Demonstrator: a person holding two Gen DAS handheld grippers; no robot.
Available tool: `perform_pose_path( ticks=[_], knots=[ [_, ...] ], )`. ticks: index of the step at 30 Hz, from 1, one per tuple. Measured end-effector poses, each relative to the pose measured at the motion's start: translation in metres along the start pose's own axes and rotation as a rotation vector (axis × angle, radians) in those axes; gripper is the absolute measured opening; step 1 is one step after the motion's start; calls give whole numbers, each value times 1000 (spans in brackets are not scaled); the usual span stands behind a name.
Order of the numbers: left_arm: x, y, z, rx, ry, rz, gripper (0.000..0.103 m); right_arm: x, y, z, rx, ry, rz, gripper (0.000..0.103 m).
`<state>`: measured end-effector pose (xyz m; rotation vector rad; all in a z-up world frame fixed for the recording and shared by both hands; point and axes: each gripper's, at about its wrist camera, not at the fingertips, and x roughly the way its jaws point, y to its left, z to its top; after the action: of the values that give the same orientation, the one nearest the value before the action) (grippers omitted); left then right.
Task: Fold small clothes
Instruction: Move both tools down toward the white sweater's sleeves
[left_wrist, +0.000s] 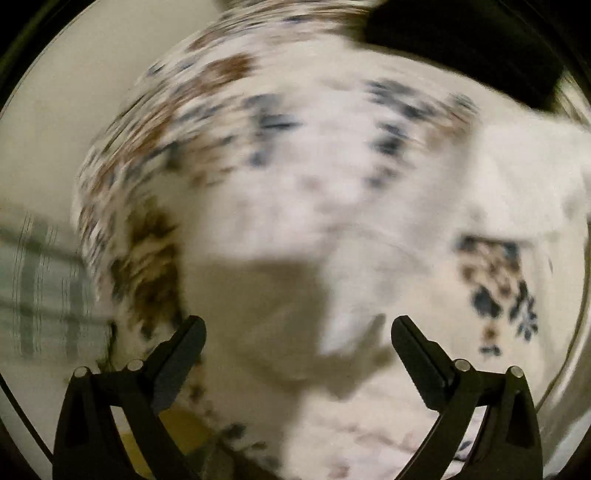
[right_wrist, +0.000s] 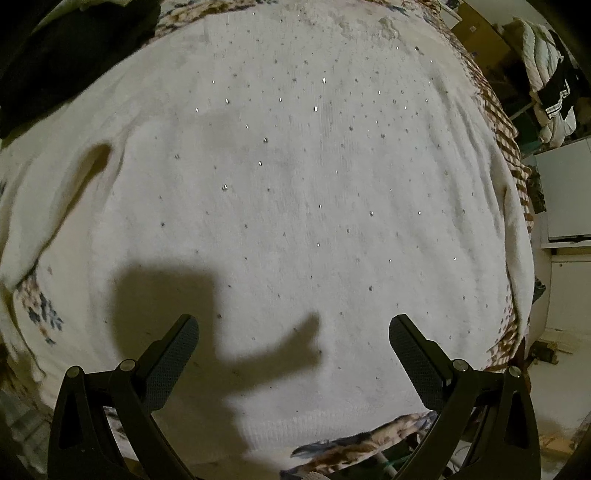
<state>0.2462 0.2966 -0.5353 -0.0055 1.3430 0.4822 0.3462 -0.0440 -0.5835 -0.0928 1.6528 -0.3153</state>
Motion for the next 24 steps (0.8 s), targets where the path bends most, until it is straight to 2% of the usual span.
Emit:
perform_pose_path(
  ticks=[1, 2, 3, 6, 9, 11, 14, 16, 20, 21, 24],
  knots=[
    [4, -10, 2, 29, -12, 4, 78, 1, -1, 0, 2, 3, 0, 103],
    [10, -16, 5, 46, -13, 10, 49, 2, -1, 0, 2, 1, -2, 103],
    [17, -18, 9, 53, -5, 0, 25, 2, -2, -1, 0, -1, -6, 103],
    [22, 0, 18, 13, -23, -58, 16, 5, -4, -3, -2, -2, -9, 103],
    [15, 33, 33, -10, -65, -49, 16, 10, -10, -1, 6, 3, -3, 103],
    [13, 55, 54, -36, -89, -15, 17, 14, -16, 0, 15, 5, -1, 103],
    [22, 81, 78, -74, -74, -21, 19, 19, -24, 1, 33, 11, 5, 103],
    [22, 103, 85, -153, -64, -99, 24, 23, -28, 2, 47, 21, 14, 103],
    [25, 133, 62, -413, -20, -324, 61, 26, -34, 3, 73, 37, 41, 103],
    [30, 139, 48, -499, -4, -379, 66, 26, -35, 4, 75, 38, 45, 103],
    [47, 151, 3, -754, 72, -495, 66, 26, -36, 7, 79, 45, 58, 103]
  ],
)
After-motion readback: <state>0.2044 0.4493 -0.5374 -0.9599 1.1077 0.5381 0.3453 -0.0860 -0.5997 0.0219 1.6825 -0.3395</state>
